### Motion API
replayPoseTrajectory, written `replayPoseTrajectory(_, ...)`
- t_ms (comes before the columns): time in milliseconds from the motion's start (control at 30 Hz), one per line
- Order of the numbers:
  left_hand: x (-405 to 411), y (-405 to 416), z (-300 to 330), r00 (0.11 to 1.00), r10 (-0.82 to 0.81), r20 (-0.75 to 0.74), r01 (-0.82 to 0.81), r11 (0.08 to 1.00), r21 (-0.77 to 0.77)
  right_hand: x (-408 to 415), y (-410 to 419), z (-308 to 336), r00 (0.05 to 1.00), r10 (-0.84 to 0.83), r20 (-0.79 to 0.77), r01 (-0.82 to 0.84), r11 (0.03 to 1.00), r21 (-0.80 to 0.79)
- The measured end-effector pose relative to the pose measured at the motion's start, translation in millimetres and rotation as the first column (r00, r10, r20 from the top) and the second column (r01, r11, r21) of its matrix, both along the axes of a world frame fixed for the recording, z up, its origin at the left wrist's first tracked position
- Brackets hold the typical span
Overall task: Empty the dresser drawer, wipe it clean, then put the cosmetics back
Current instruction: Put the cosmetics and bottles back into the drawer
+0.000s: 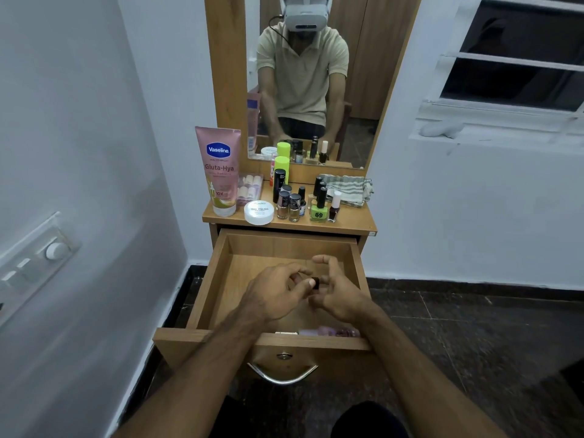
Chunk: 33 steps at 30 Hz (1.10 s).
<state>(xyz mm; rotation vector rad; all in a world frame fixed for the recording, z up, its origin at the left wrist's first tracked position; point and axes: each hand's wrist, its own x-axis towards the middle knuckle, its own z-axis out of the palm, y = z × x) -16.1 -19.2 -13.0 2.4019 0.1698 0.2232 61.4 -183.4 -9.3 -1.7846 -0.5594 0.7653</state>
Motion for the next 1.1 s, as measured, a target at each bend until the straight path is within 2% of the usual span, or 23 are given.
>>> replayPoseTrajectory(100,-1,-1,1,0.999,-0.035,0.036,0.035,0.999,-0.004,-1,2,1,0.999,0.038,0.031,-0.038,0.999,0.02)
replayPoseTrajectory(200,1,0,-2,0.999,0.016,0.051,-0.015,1.0,-0.011,-1,2,-3,0.998,0.001,0.059,-0.001,1.0,-0.012)
replayPoseTrajectory(300,2,3,-5,0.996,0.069,0.062,-0.071,0.997,0.023,2,2,-10,0.976,-0.015,0.218,0.027,0.998,-0.051)
replayPoseTrajectory(400,2,3,-6,0.995,0.072,0.069,-0.075,0.997,0.03,4,3,-12,0.955,-0.04,0.294,0.051,0.998,-0.032)
replayPoseTrajectory(567,3,3,-7,0.995,0.049,0.089,-0.05,0.999,0.013,5,3,-13,0.942,-0.13,0.308,0.14,0.99,-0.009)
replayPoseTrajectory(867,2,4,-7,0.989,0.116,0.095,-0.107,0.99,-0.089,4,3,-10,0.908,-0.138,0.396,0.16,0.987,-0.024)
replayPoseTrajectory(1100,2,2,-8,0.989,0.083,0.125,-0.065,0.988,-0.139,1,1,-7,0.878,-0.157,0.452,0.19,0.981,-0.028)
